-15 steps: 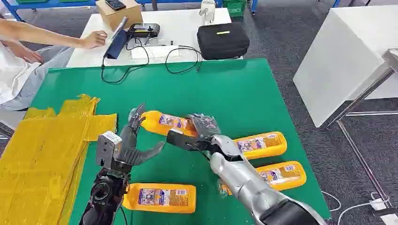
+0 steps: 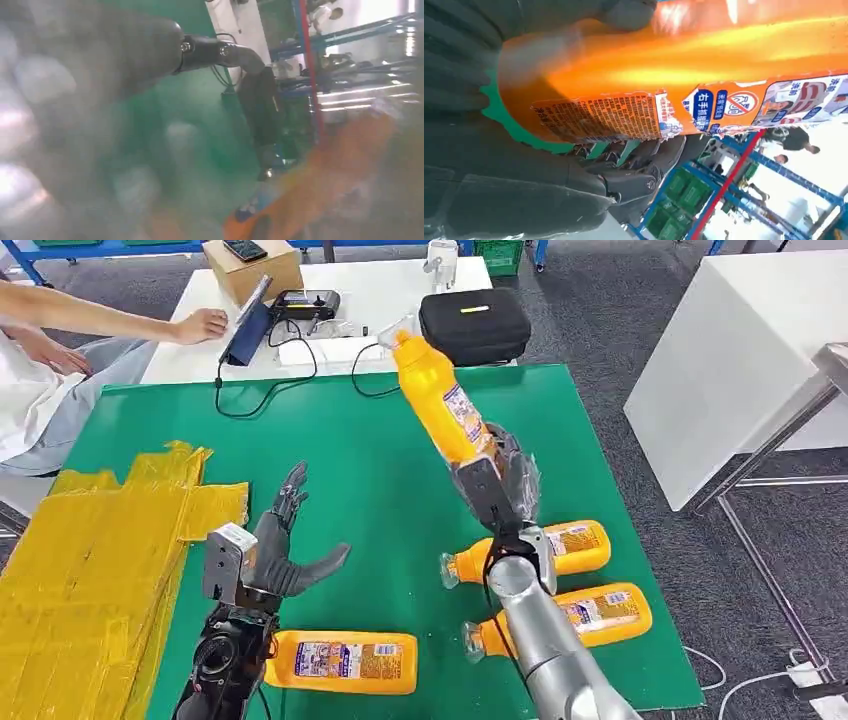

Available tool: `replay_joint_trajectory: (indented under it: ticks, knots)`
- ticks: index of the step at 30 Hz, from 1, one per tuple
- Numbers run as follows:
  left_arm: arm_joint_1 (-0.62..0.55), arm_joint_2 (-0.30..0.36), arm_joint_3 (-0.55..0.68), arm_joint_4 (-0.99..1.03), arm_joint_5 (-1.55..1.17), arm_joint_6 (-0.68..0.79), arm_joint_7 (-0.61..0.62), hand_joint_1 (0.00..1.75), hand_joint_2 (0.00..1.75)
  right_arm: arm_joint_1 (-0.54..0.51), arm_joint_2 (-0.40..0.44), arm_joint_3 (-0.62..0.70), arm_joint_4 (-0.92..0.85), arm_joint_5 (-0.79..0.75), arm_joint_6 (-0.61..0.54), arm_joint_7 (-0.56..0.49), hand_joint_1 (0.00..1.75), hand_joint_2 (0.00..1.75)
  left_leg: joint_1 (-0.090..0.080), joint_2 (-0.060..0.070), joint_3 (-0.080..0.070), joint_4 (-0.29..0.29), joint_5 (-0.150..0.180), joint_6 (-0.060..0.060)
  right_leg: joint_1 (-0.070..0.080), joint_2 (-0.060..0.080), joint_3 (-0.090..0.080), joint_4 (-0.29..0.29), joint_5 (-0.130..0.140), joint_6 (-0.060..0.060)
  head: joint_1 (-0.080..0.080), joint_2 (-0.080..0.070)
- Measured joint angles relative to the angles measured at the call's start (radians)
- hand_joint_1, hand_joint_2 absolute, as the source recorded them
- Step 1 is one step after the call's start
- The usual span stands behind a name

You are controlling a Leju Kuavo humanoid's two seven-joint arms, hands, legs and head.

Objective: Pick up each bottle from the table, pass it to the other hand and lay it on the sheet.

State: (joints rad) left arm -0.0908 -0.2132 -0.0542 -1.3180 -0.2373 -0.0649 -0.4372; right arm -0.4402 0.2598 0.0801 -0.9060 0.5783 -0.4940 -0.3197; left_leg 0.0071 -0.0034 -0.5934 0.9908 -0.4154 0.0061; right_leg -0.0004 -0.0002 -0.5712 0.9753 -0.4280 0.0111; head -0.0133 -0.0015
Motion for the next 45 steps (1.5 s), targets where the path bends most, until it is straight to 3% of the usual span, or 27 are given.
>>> replay_joint_trajectory:
  ticks: [4,11,16,26,34,35,36,45]
  knots:
    - [-0.002,-0.002,-0.004,0.0,0.027,-0.008,0.017,0.0,1.75,0.026,0.007,-0.026,-0.049,-0.071,0.042,-0.052,1.75,1.75,0.0,0.0,0.0,0.0,0.0,0.0,0.0,0.0,0.0,0.0,0.0,0.0,0.0,0.0]
    - [-0.05,-0.002,-0.001,0.002,0.198,-0.062,0.099,0.0,1.75,0.131,0.053,0.086,-0.121,-0.141,0.416,-0.136,1.75,1.75,0.002,0.0,-0.001,0.0,0.0,0.0,0.002,0.0,-0.001,0.0,0.0,0.0,0.0,0.0]
    - [-0.072,-0.002,0.0,-0.003,0.224,-0.062,0.113,0.0,1.75,0.16,0.073,0.174,-0.119,-0.145,0.49,-0.156,1.75,1.75,0.002,0.0,-0.001,-0.001,0.0,0.0,0.002,0.0,-0.001,0.0,0.0,0.0,0.0,0.0]
    - [-0.067,0.011,-0.005,-0.013,0.286,-0.073,0.115,0.0,1.75,0.158,0.084,0.33,-0.055,-0.048,0.463,-0.174,1.75,1.75,0.001,0.0,-0.001,0.0,0.0,0.0,0.001,0.0,-0.001,0.0,0.0,0.0,0.0,0.0]
    - [-0.057,0.016,-0.005,-0.02,0.293,-0.072,0.115,0.0,1.75,0.148,0.085,0.362,-0.019,-0.042,0.456,-0.173,1.75,1.75,0.001,0.0,-0.001,0.0,0.0,0.0,0.002,0.0,-0.001,0.0,0.0,0.0,0.0,0.0]
    - [-0.057,0.017,-0.005,-0.02,0.294,-0.072,0.115,0.14,1.75,0.147,0.085,0.364,-0.016,-0.042,0.456,-0.173,1.75,1.75,0.001,0.0,-0.001,0.0,0.0,0.0,0.001,0.0,-0.001,0.0,0.0,0.0,0.0,0.0]
    - [-0.055,0.019,-0.004,-0.02,0.297,-0.072,0.116,1.75,1.75,0.147,0.085,0.365,-0.014,-0.04,0.455,-0.173,1.75,1.75,0.001,0.0,-0.001,0.0,0.0,0.0,0.001,0.0,-0.001,0.0,0.0,0.0,0.0,0.0]
    - [-0.047,0.023,0.0,-0.028,0.335,-0.064,0.105,1.75,1.75,0.14,0.085,0.383,-0.003,-0.043,0.435,-0.174,1.75,1.75,0.001,0.0,-0.001,0.0,0.0,0.0,0.001,0.0,-0.001,0.0,0.0,0.0,0.0,0.0]
